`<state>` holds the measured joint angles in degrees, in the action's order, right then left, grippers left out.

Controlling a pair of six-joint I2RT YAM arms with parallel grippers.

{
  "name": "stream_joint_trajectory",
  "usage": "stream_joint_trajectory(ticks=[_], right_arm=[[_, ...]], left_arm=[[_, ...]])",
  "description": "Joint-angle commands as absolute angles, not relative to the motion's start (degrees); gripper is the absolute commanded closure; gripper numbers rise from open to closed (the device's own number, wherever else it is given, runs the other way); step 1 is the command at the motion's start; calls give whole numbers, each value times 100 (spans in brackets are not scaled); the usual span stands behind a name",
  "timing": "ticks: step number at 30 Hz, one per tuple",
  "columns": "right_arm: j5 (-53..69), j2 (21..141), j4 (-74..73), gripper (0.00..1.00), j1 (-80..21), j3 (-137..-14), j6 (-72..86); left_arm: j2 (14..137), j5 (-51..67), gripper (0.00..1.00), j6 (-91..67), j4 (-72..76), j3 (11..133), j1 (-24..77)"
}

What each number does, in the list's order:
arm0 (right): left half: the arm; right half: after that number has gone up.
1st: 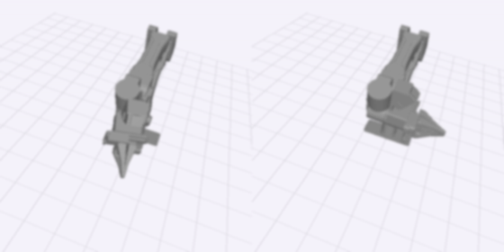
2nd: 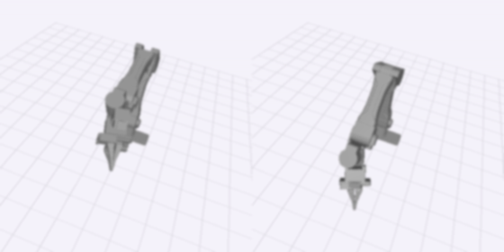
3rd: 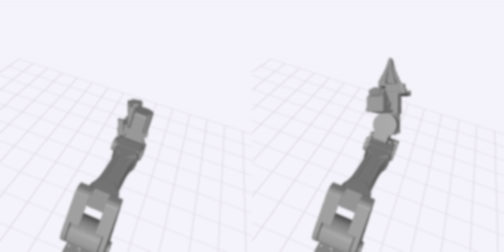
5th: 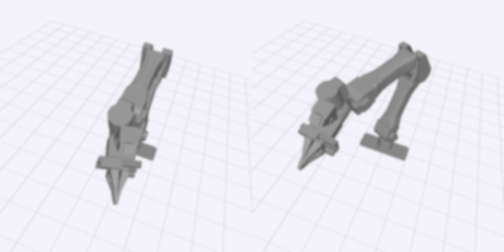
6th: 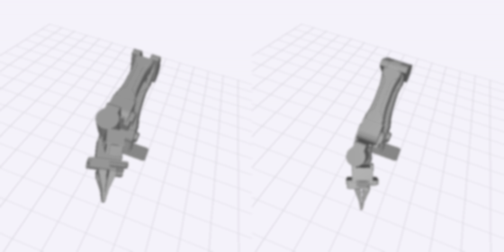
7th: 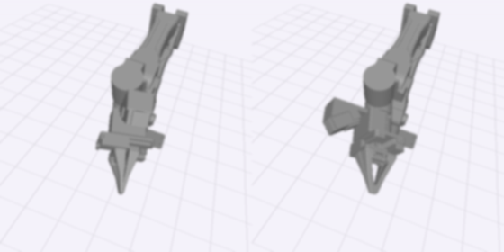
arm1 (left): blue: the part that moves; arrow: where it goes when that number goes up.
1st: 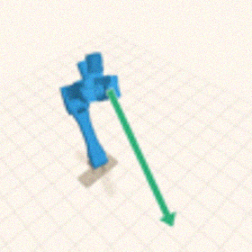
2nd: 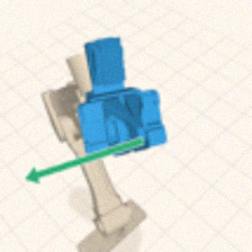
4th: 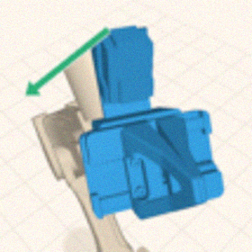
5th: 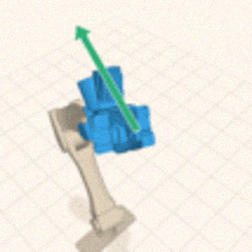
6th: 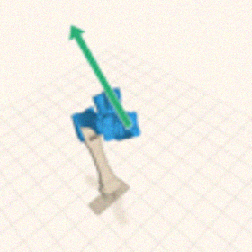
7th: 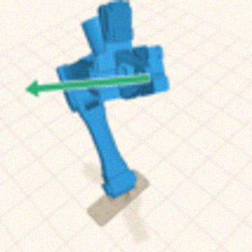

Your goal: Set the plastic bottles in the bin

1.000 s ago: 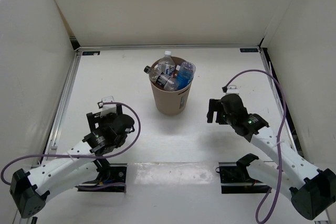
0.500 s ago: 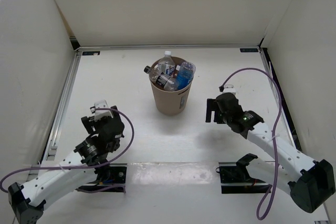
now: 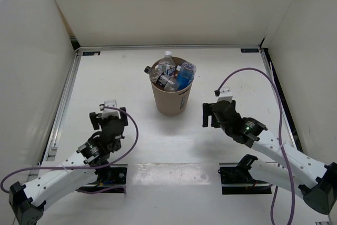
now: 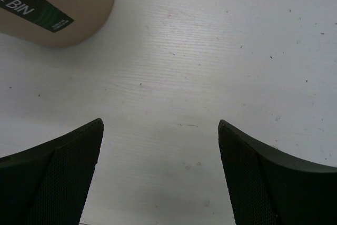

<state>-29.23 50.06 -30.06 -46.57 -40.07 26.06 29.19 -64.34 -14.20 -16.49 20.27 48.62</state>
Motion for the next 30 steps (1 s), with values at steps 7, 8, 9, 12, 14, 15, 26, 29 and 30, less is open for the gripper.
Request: stream_joint_trajectory(ticks=[7,8,9,12,14,15,26,29,30], right_arm=[[-3419,4123,-2795,10,-4948,-3762,2531],[-3419,4096,-2795,10,-4966,-3744,2540],[-3410,4070,-2786,10,-4931,-3727,2531],[-3279,4069,-2804,10,-4747,-3753,2514],[-3138,4122,-2804,10,-4606,-3762,2540],[-3051,4148,-2786,10,-4466,-3770,2531],[-2935,3990,-2751,10,-4403,-3683,2505],[-2927,3990,-2751,10,-4403,-3683,2496],[-2875,3964,-2768,10,-4403,-3683,2470]], left_arm=[[4069,-5294,0,-906,-1865,2776,4869],[4139,-5291,0,-923,-2020,3021,4860],[4235,-5335,0,-1079,-2213,3163,4878],[3827,-5660,0,-1126,-2453,3585,4895],[3369,-5117,0,-609,-2190,3490,4887],[3097,-4706,0,-424,-1571,3394,4904],[2891,-5588,0,3009,4605,397,4913],[2926,-4828,0,2998,4438,229,4904],[3005,-4764,0,2901,4639,202,4852]])
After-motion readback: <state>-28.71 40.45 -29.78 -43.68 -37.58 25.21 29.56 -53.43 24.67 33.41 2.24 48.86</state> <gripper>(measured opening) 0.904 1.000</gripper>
